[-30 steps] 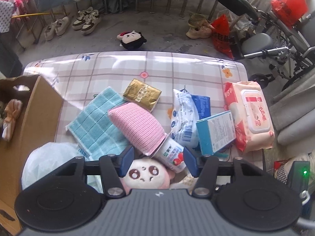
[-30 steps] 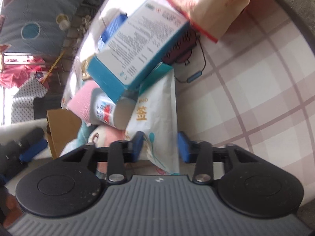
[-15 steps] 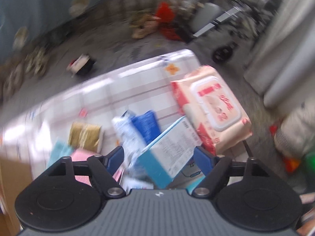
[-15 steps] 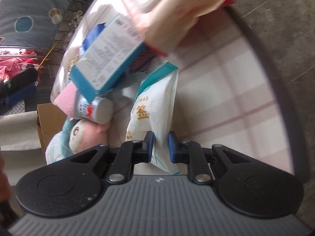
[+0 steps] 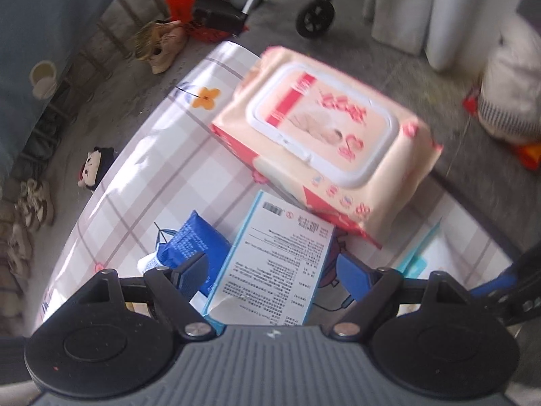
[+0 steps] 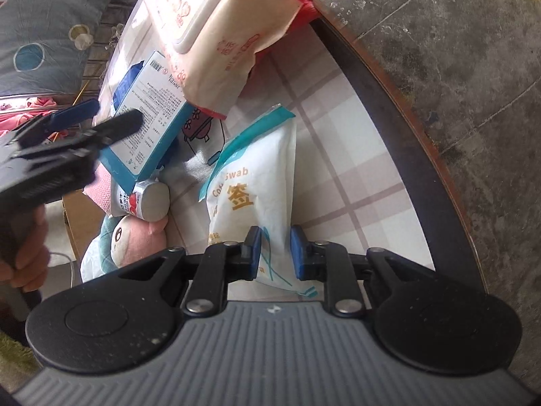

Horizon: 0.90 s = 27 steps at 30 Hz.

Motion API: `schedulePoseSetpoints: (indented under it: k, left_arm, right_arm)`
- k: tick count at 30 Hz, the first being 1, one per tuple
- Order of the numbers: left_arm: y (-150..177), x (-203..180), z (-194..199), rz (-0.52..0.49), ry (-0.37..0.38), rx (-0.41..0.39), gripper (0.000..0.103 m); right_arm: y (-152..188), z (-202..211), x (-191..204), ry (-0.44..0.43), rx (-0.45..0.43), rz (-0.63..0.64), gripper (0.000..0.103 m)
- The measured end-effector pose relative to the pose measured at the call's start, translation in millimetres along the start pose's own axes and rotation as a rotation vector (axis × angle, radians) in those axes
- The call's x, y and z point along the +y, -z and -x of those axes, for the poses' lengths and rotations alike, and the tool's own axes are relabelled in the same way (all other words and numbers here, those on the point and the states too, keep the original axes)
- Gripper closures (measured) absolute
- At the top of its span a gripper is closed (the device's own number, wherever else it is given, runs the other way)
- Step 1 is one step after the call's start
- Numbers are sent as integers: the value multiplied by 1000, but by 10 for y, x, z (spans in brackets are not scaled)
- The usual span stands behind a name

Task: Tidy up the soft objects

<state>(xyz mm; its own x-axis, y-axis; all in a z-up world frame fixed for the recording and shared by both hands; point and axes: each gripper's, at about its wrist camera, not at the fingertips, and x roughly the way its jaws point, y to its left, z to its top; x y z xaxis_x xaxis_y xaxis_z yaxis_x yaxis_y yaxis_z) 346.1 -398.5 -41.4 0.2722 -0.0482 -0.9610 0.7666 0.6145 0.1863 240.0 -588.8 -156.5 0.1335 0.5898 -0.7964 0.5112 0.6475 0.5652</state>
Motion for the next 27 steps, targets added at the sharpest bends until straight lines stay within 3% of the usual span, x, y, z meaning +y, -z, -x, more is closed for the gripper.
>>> schedulePoseSetpoints:
  k: [7,10,13,16,19,24,27]
  left_arm:
    - [9,-106,-168,-17,-74,62,27]
    - [-6,-102,-122,8,-95,67,44]
    - [-4,-43,-85,73,-65,101,48]
    - [19,-21,-33,90,-46,81,45]
    - [1,-60,-33,37,-81,66,25]
    - [-42,-208,-84,-75,-103,75,24]
    - [5,-240,-31,-82,-59,73,24]
  right_arm:
    - [-29,-4,-31,6,11,-5,85]
    - [-48,11,-35,7,12,-10,85]
    - [-50,44,-8,27,10,5,85]
    - [-62,60,6,35,8,11,85]
    - [-81,54,1,34,14,13,83]
    - [-83,61,11,41,10,42,83]
    - [-75,80,17,57,10,58,83]
